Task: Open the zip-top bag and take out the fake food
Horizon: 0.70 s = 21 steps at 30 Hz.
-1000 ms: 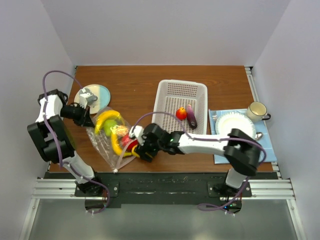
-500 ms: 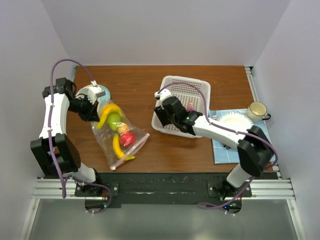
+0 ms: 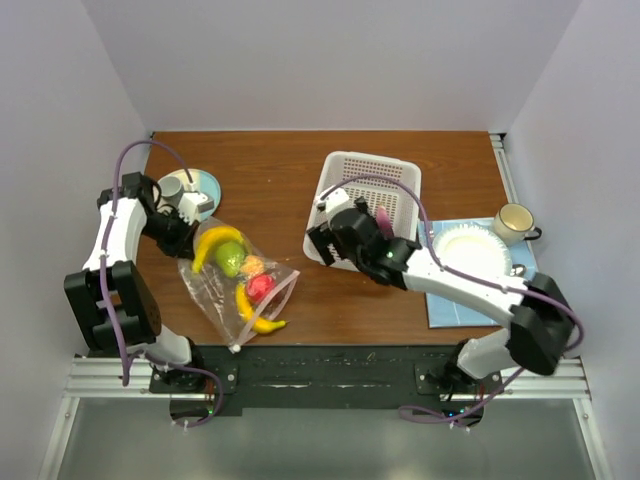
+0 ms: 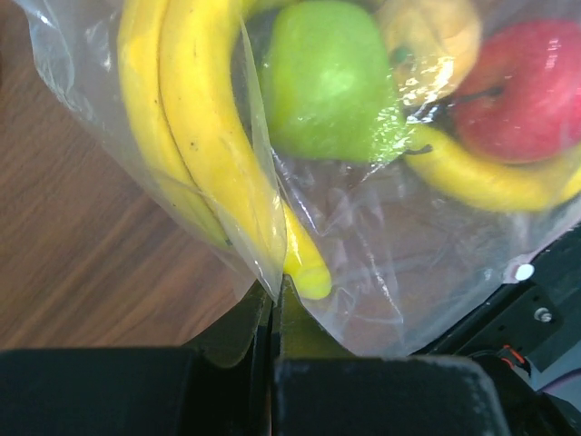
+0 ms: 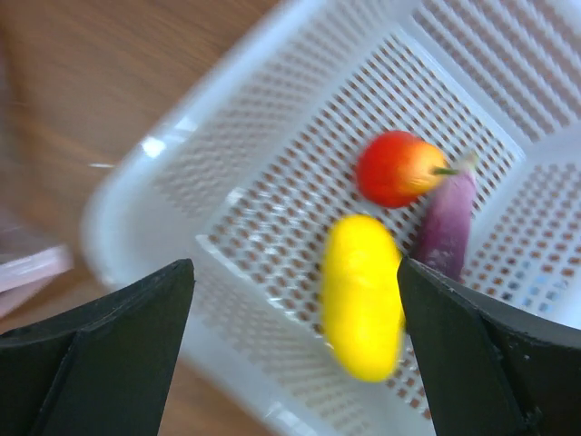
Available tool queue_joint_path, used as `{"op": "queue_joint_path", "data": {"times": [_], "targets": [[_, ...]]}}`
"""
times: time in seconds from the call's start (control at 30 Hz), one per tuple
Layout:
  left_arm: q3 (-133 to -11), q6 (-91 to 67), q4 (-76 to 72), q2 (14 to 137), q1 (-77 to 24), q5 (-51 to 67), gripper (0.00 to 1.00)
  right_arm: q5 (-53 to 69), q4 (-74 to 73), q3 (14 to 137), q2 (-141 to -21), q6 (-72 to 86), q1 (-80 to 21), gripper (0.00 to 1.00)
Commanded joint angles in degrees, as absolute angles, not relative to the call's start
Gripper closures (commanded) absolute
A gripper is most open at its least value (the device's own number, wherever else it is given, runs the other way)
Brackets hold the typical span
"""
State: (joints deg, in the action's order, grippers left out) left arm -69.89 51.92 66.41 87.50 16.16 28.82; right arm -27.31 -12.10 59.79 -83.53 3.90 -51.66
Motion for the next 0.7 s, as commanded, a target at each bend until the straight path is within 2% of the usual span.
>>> {"op": "queue_joint_path", "data": {"times": [0.0, 0.17, 0.3, 0.43, 0.67], "targets": [[-67.0, 49.6, 59.6, 89.4, 16.6, 24.4, 1.0, -19.4, -6.1, 58.2, -78.0, -2.4, -63.6, 0.01], [-65.2, 48.7, 56.8, 90.7, 16.6, 22.7, 1.0, -1.2, -7.8, 60.0, -83.4, -1.5, -67.3, 0.13], [-64.8, 47.9, 56.1, 91.1, 16.6, 22.2, 1.0, 8.5, -8.5, 63.6, -90.4, -1.1, -67.6, 0.18], [-64.5, 47.6, 55.6, 91.2, 16.6, 22.1, 1.0, 11.8, -6.7, 66.9, -97.3, -0.5, -67.6, 0.22], [-64.6, 47.1, 55.5, 91.1, 16.4, 23.0, 1.0, 16.7, -4.0, 71.3, -104.6, 1.8, -67.6, 0.2]]}}
